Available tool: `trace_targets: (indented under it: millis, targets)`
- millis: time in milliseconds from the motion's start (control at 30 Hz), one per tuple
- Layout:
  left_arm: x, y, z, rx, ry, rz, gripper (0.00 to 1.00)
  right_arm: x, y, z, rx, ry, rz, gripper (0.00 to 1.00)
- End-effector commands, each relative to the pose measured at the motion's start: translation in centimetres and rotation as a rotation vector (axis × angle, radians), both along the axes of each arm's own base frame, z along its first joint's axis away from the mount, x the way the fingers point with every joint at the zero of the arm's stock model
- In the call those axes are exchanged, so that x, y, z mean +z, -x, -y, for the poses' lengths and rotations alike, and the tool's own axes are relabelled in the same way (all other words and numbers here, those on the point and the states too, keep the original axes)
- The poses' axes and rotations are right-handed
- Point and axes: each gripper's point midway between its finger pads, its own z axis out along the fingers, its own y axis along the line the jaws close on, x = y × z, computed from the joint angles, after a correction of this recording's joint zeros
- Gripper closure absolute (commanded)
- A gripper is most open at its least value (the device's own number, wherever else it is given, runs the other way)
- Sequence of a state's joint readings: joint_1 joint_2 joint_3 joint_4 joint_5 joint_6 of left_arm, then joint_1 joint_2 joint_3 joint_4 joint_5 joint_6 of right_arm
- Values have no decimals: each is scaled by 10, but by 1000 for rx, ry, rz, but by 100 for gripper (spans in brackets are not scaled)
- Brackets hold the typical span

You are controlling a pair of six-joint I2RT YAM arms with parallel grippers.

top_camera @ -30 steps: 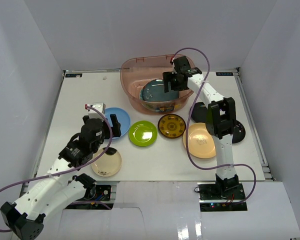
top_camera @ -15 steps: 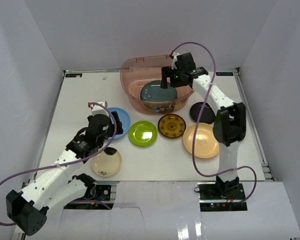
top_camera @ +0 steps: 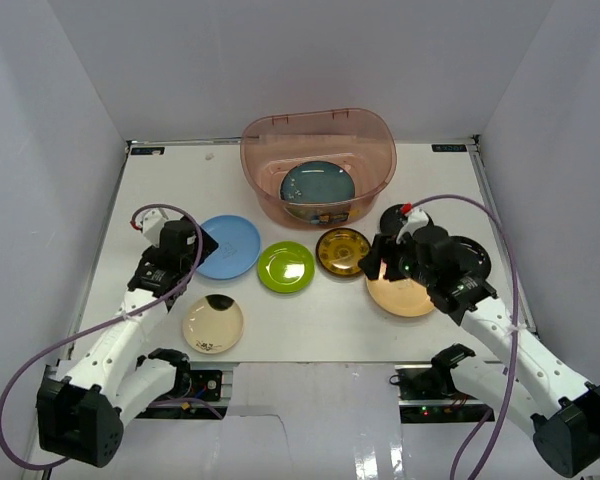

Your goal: Place the plates into the plastic bin on the countertop

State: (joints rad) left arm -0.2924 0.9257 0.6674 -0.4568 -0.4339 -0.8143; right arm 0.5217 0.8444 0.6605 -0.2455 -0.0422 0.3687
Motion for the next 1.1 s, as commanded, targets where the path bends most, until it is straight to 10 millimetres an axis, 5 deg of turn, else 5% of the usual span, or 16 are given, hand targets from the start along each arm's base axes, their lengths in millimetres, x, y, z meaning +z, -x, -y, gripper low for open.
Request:
trace_targets:
  millis: [0,167,600,700,800,833,900,967,1067]
  targets:
    - [-25,-8,-10,32,89,-70,2,-32,21,17,-60,78,-93,21]
    - [-54,-25,-42,86,198,-150,2,-77,38,34,-87,209,-191,20]
    - [-113,-56,-47,37,199,-328,18,-138,47,36,-73,423,-319,26]
    - [-119,-56,-53,43,191,-341,32,-143,47,33,-67,474,-322,37]
    - [-121,-57,-62,58,176,-347,60,-145,49,27,-48,503,-321,52]
    - [-120,-57,-64,60,177,-350,79,-144,52,24,-41,511,-318,65]
    - [-117,-56,-68,63,177,-346,99,-140,51,23,-45,515,-302,76]
    - [-108,-56,-67,59,184,-330,100,-135,51,21,-44,515,-286,92]
    - [-64,-60,-65,24,175,-208,100,-114,50,19,-52,491,-237,92]
